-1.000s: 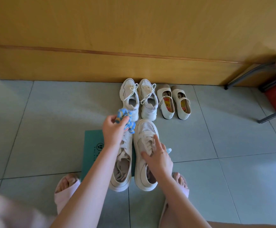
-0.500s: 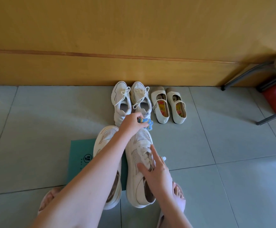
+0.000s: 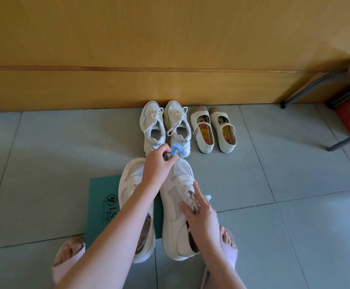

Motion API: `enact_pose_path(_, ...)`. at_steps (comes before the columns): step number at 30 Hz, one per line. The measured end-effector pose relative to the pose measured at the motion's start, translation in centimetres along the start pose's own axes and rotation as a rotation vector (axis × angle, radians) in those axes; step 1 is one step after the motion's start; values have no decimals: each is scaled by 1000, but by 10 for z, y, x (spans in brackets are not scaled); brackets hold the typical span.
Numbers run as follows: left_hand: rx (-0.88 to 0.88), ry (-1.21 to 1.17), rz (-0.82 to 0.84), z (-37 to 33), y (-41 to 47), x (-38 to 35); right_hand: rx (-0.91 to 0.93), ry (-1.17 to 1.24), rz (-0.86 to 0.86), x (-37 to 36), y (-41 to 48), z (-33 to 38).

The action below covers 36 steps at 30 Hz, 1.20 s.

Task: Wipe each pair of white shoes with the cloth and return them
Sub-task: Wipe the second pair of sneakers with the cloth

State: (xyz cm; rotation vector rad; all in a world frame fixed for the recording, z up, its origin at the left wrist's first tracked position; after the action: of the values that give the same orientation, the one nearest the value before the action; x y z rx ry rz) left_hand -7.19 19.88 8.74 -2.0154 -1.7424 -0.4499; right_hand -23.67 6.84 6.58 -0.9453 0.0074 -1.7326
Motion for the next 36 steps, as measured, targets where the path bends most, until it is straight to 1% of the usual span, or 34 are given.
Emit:
enact_pose_path(7,-2,0,-137,-5,-21,10,-9,12,10,-1,3,-5)
enact_pose_path(11,-16,31,-188,-6,-36,14,-5,31,30,2,4,-5)
enact_pose_path(16,26,65,-236,4,-58,18,-1,69,56,2,3,-1)
enact_pose_path(22,107,111,-260,-2,-75,18,3,87,74,5,3,0)
enact_pose_path(29,191,100,-237,5,-92,15,12,97,94,9,2,2)
enact_pose_path(31,211,77,-220,6,-96,15,14,106,93,10,1,1)
enact_pose_path(33,245,6,-200,9,-97,16,15,116,94,11,1,1)
enact_pose_path(36,262,-60,-214,8,-86,26,16,126,103,12,1,1)
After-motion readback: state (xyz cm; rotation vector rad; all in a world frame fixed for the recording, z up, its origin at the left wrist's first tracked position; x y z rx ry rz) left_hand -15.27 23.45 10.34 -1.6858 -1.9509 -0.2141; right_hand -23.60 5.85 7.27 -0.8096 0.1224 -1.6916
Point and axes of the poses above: each hand's wrist, its own y-axis towards the middle knuckle, its own x-axis out of the back of the hand, z = x × y, the point moved 10 cm from there along y, towards the middle knuckle
